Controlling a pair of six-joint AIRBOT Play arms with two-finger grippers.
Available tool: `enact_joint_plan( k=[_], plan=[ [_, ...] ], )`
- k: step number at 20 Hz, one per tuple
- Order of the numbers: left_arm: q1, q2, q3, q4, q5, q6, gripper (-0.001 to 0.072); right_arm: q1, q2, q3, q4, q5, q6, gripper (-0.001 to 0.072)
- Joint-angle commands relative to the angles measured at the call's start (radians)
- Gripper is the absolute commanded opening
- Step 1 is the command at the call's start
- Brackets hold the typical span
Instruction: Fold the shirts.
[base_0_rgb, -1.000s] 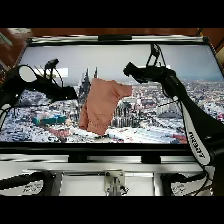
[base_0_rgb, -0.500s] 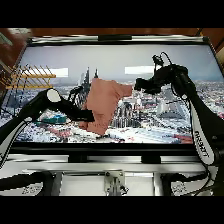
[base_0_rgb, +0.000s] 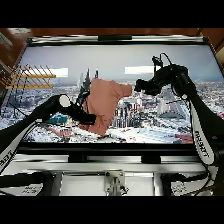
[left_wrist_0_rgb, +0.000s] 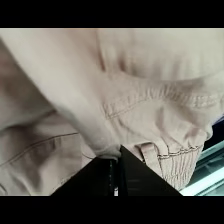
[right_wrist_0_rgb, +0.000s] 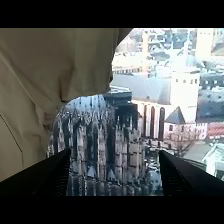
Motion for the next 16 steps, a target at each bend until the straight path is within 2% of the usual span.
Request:
enact_joint_plan(
  k=[1, 5, 8, 12, 14, 16],
  plan=[
    [0.008, 0.011, 0.011, -0.035, 0.008, 0.024, 0.0047, 0.000, 0.001, 0.000, -0.003, -0.002, -0.001, 0.0650],
    [0.117, 0.121, 0.066, 0.034, -0.093, 0.047, 0.0047, 0.000, -0.002, 0.000, -0.003, -0.003, -0.003, 0.0650],
    [0.203, 0.130, 0.066, 0.145, -0.157, 0.007, 0.0047, 0.010, -0.028, 0.000, 0.019, -0.032, -0.003, 0.0650],
    [0.270, 0.025, 0.053, 0.183, -0.114, -0.020, 0.0047, 0.086, -0.082, 0.000, 0.105, -0.093, -0.046, 0.0659],
    [0.293, -0.021, 0.054, 0.183, -0.084, -0.020, 0.0047, 0.124, -0.094, 0.000, 0.182, -0.087, -0.070, 0.0660],
    [0.305, -0.042, 0.054, 0.183, -0.068, -0.019, 0.0047, 0.146, -0.094, 0.000, 0.196, -0.072, -0.072, 0.0660]
  ],
)
